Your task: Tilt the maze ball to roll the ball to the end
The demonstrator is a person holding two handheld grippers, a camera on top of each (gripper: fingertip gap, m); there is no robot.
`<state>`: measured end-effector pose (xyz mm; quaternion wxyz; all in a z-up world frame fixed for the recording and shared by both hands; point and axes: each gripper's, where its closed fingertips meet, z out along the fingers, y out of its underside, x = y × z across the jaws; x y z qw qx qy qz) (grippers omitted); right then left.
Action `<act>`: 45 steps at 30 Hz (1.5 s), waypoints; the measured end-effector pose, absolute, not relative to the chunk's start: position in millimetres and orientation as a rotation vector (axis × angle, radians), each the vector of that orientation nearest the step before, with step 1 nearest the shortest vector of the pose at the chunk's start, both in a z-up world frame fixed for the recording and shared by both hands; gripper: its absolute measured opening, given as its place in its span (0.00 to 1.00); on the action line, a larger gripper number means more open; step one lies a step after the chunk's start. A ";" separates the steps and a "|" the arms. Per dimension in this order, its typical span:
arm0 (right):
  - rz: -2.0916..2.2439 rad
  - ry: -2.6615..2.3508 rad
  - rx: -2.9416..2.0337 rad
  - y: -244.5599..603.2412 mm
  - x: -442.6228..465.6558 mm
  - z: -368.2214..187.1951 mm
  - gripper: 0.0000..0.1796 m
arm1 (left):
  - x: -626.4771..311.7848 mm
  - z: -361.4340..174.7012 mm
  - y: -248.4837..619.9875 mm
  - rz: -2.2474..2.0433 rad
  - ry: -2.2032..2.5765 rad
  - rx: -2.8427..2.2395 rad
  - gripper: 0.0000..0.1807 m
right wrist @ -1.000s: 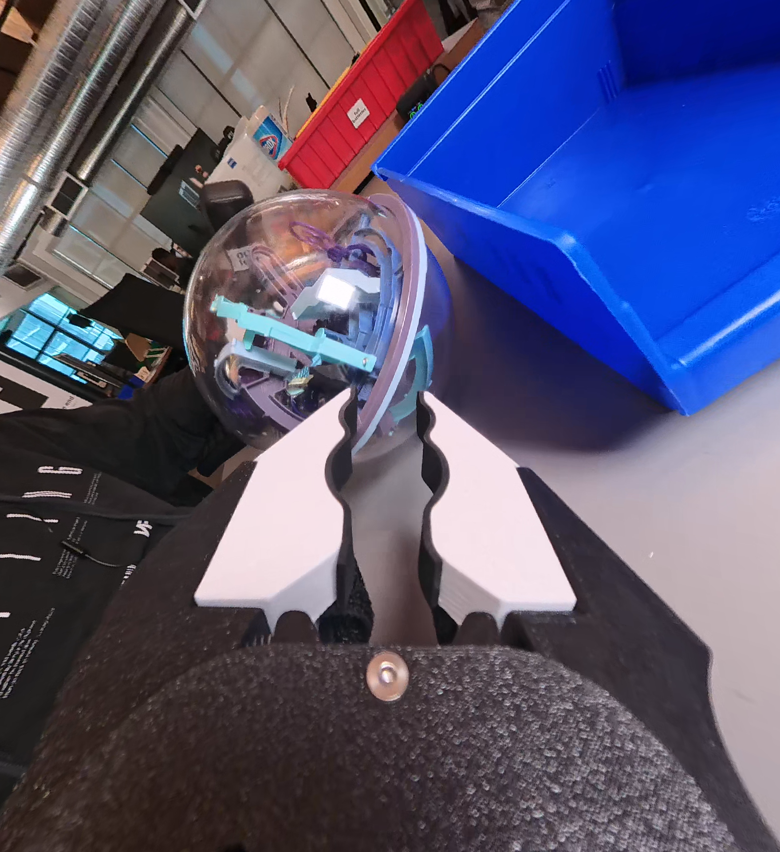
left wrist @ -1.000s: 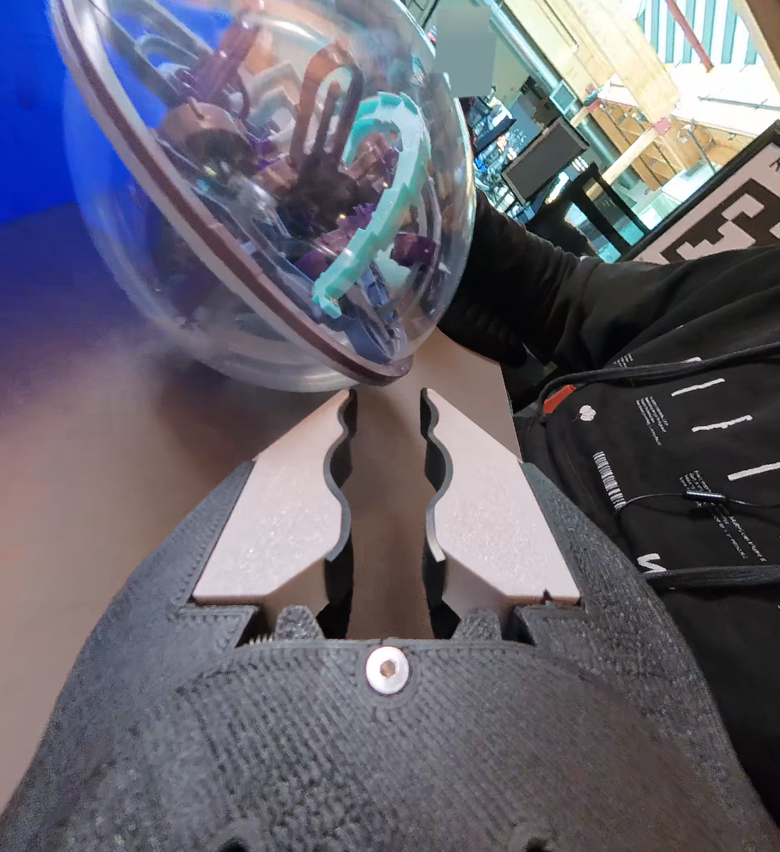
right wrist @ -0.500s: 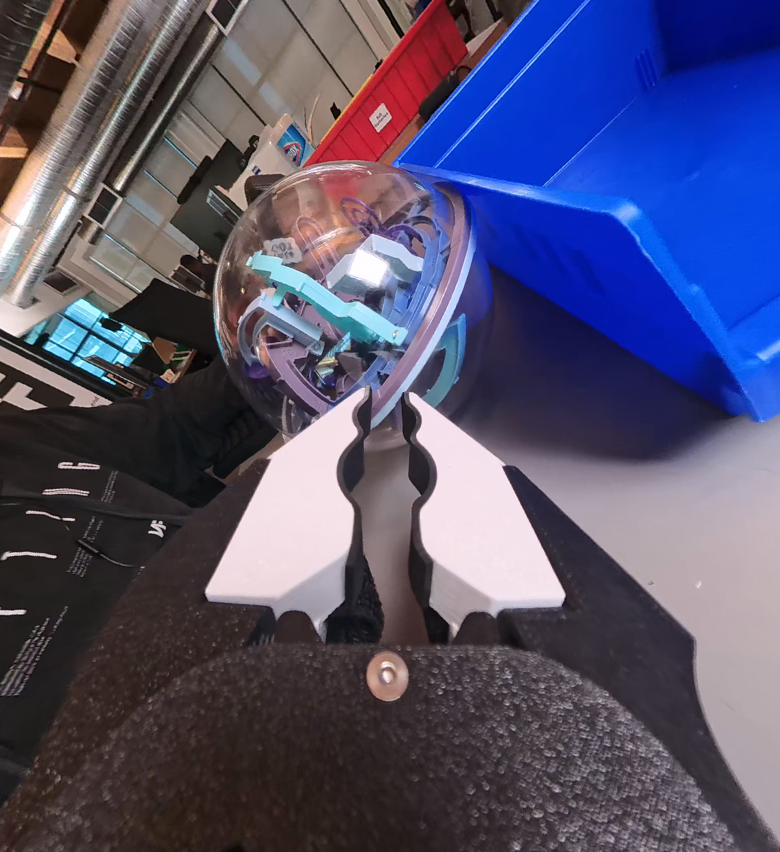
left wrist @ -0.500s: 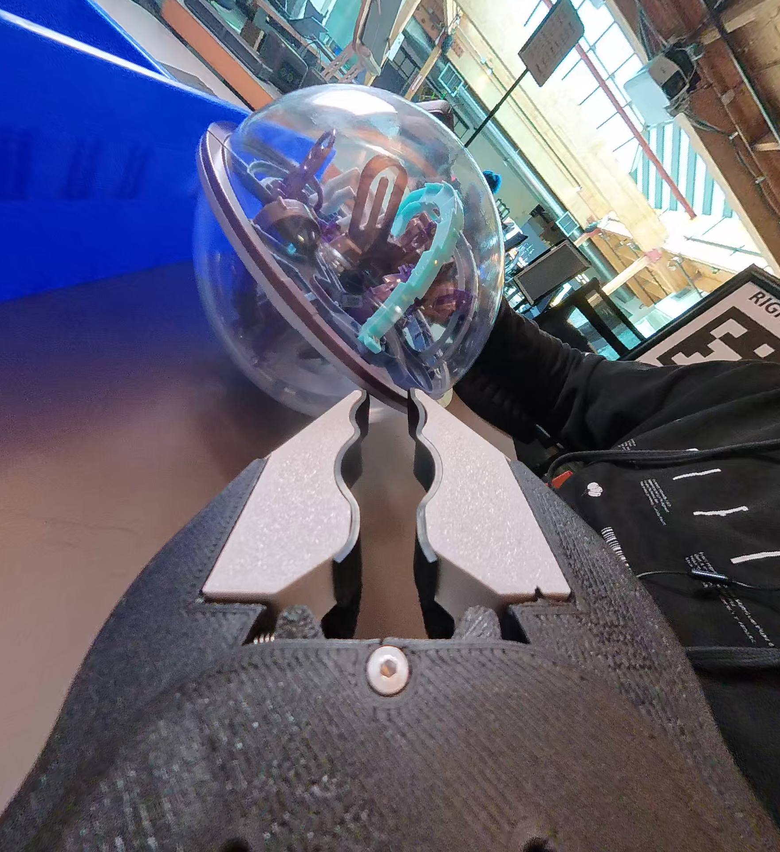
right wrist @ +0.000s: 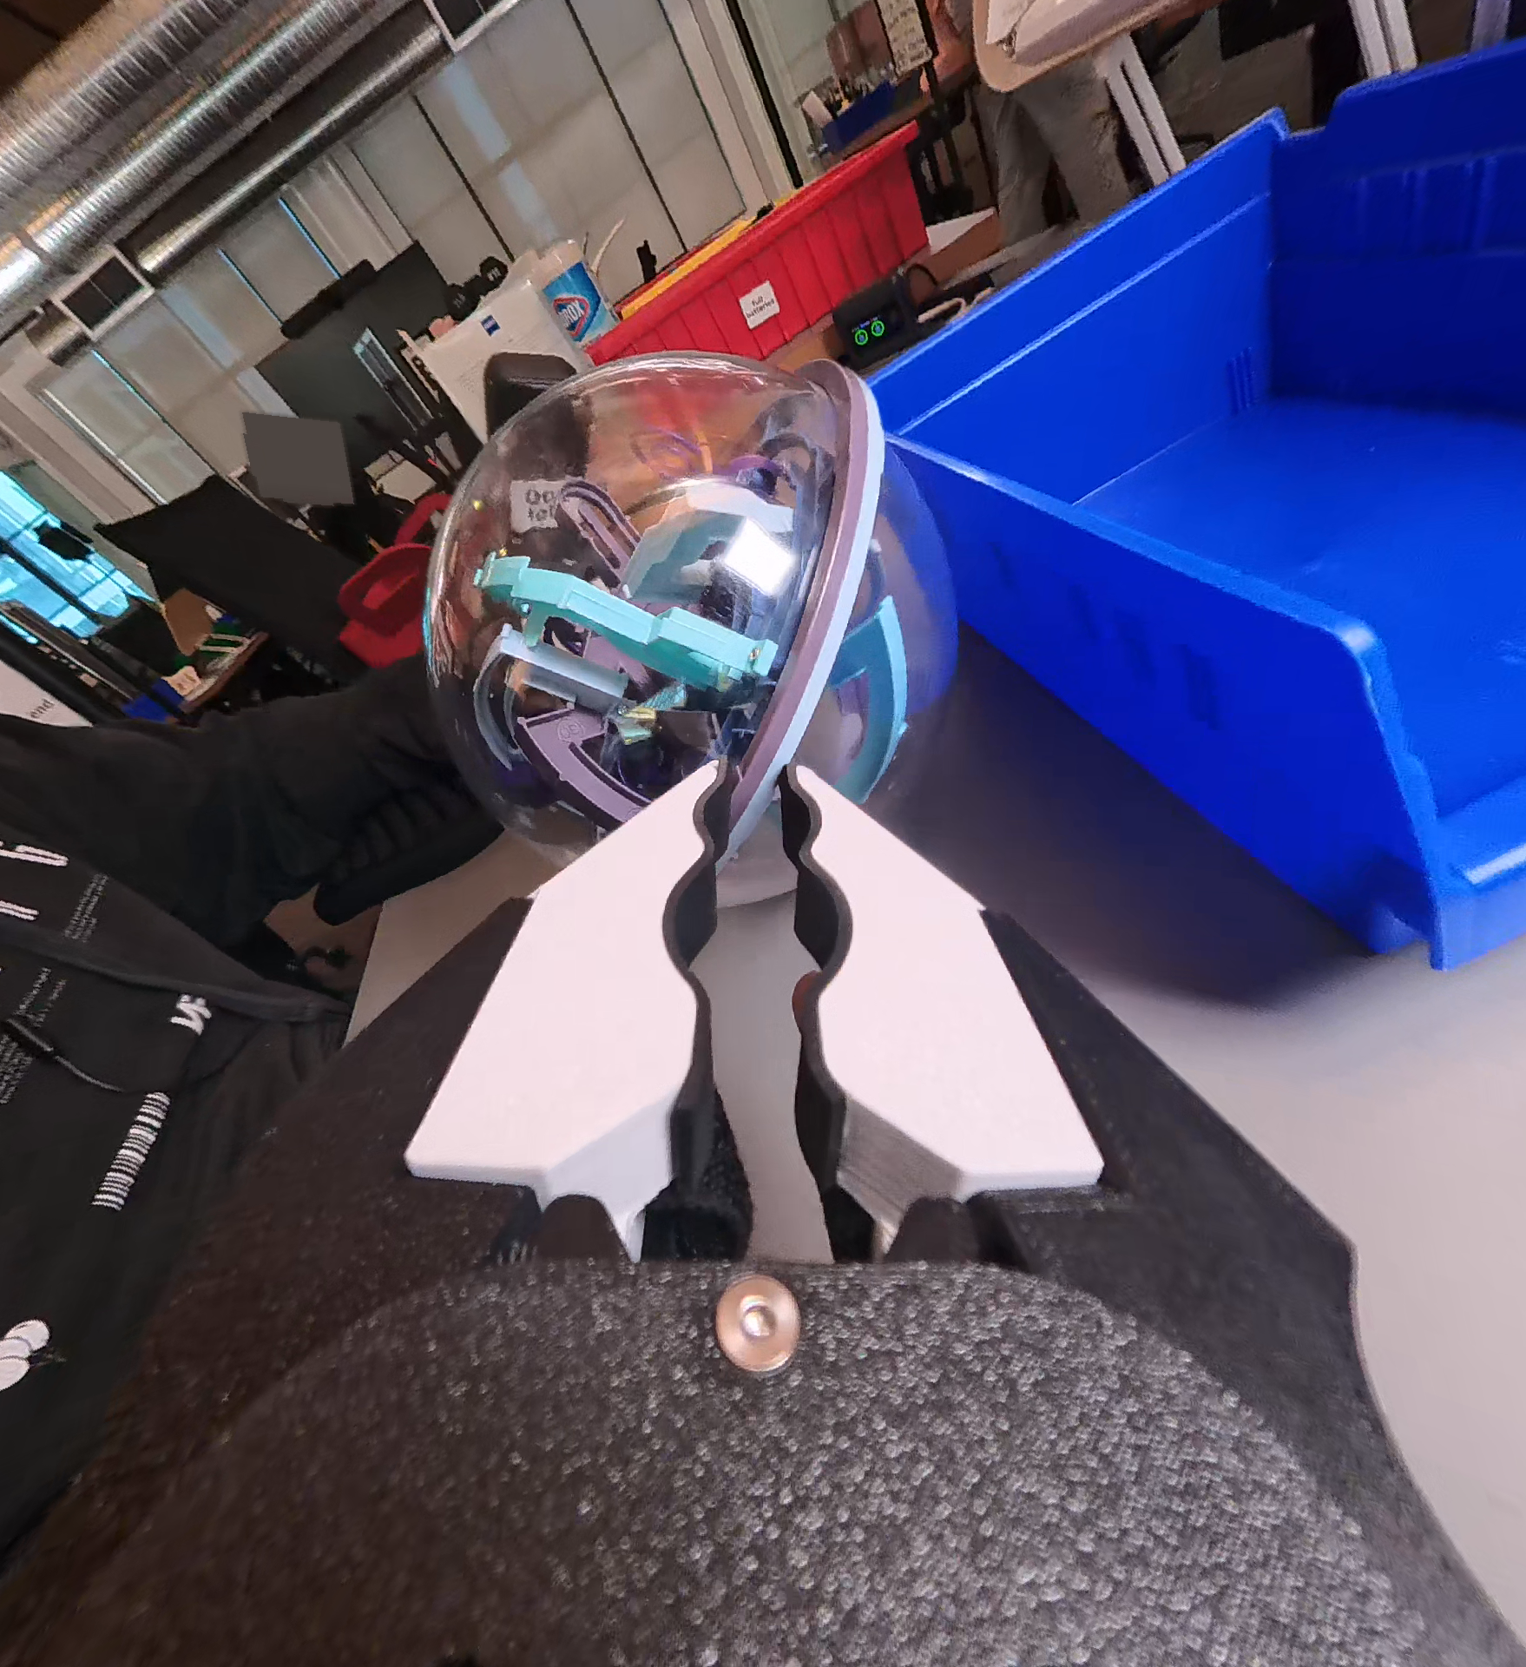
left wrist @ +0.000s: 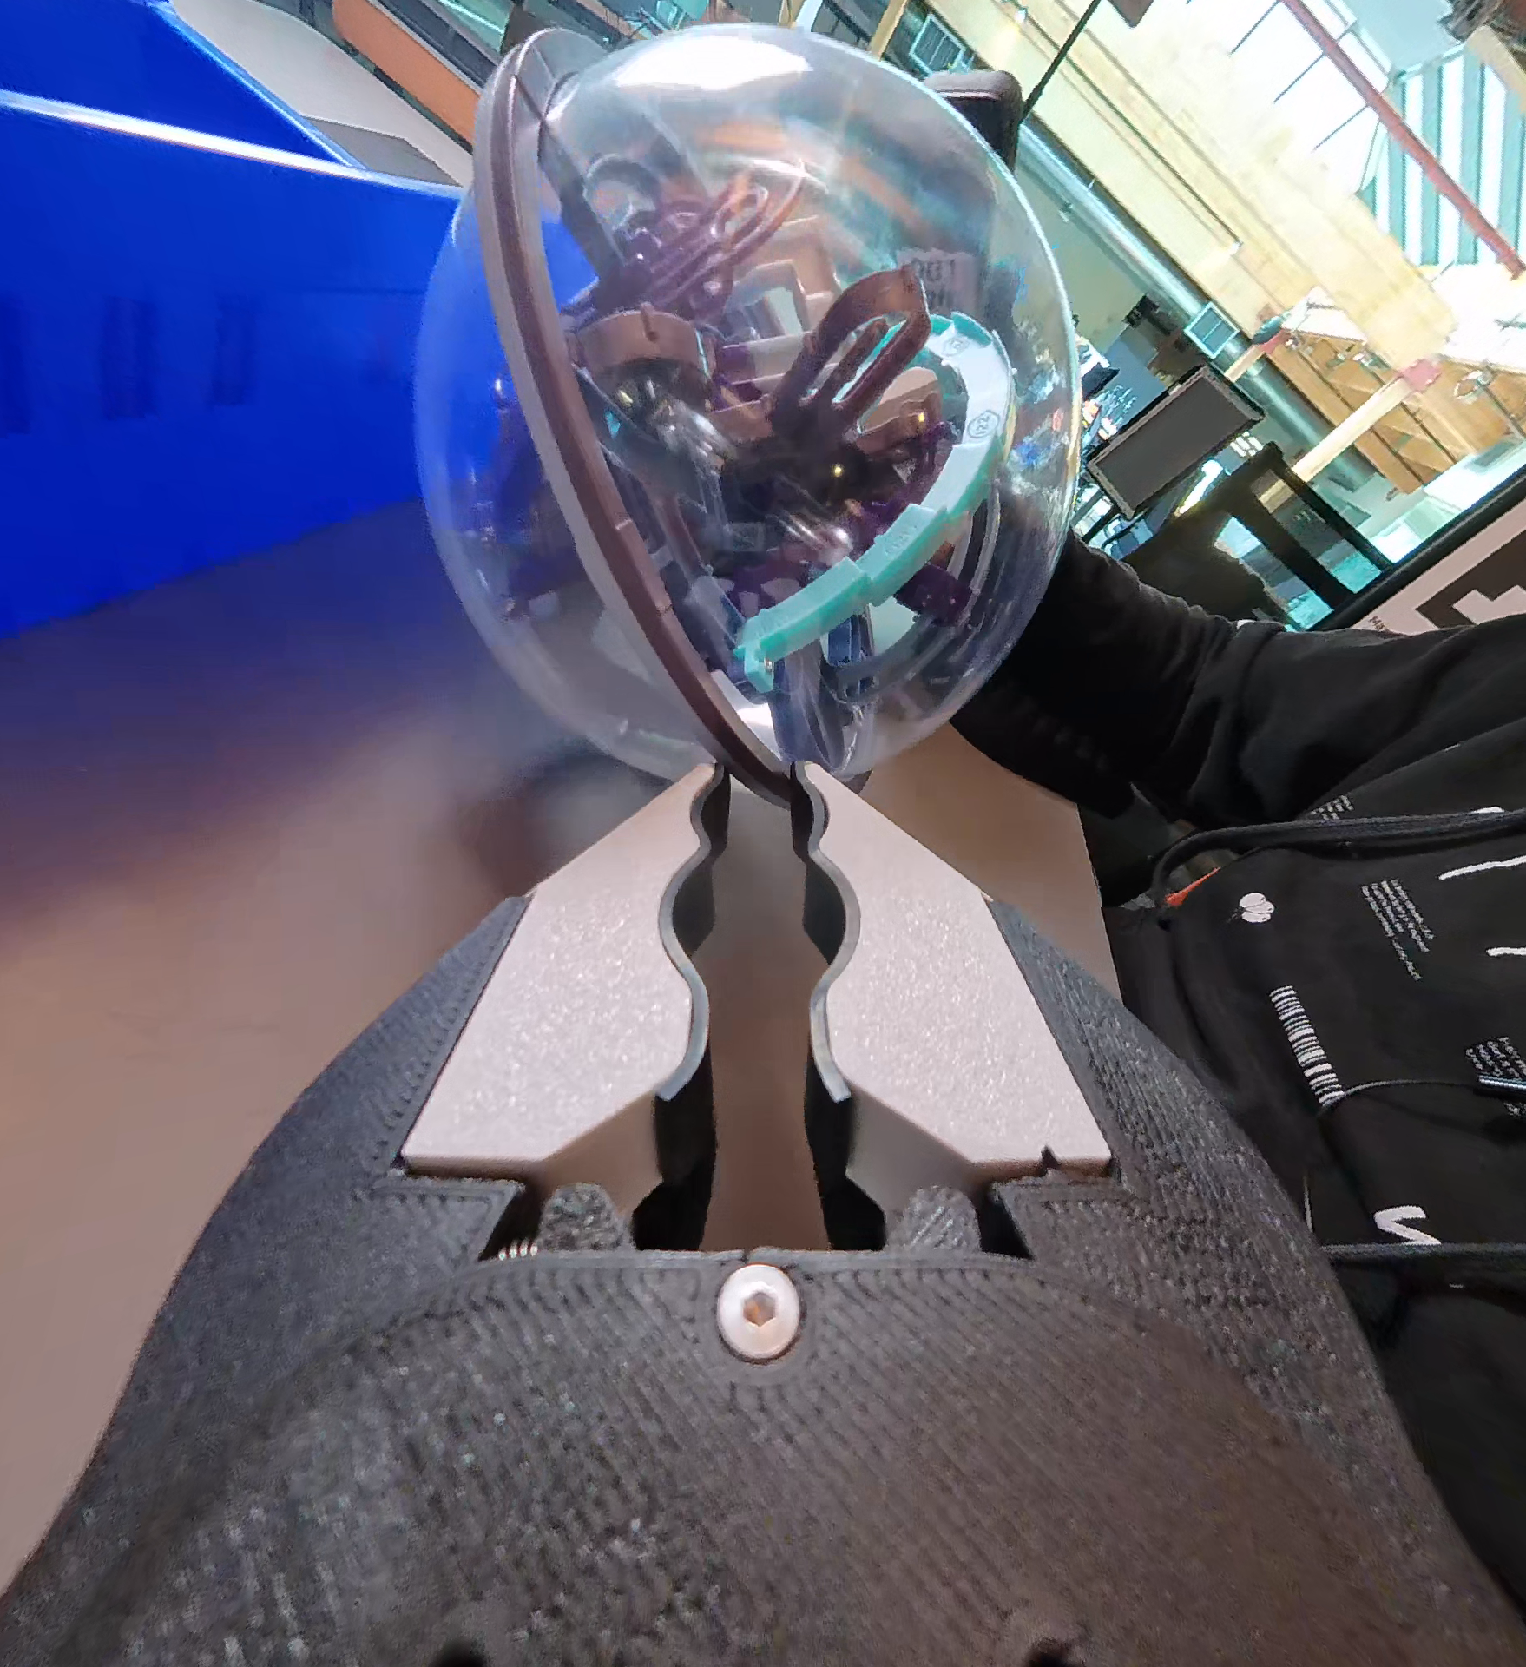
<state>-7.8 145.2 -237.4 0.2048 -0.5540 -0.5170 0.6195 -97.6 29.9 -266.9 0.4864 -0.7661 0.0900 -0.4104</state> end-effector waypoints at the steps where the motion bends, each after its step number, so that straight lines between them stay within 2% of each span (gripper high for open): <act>1: 1.718 -1.443 -1.531 144.3 -7.8 -235.0 0.05 | -98.0 -267.0 30.1 -0.993 0.219 -1.865 0.07; 22: 1.470 -1.529 -1.112 118.2 1.7 -179.7 0.04 | -93.8 -260.3 32.1 -0.728 0.361 -1.848 0.06; 34: 1.263 -1.584 -0.853 101.5 -3.5 -144.9 0.04 | -114.0 -221.0 32.8 -0.428 0.391 -1.698 0.05; 45: 1.189 -1.599 -0.735 85.6 -19.0 -101.5 0.04 | -124.4 -192.3 25.0 -0.353 0.360 -1.598 0.05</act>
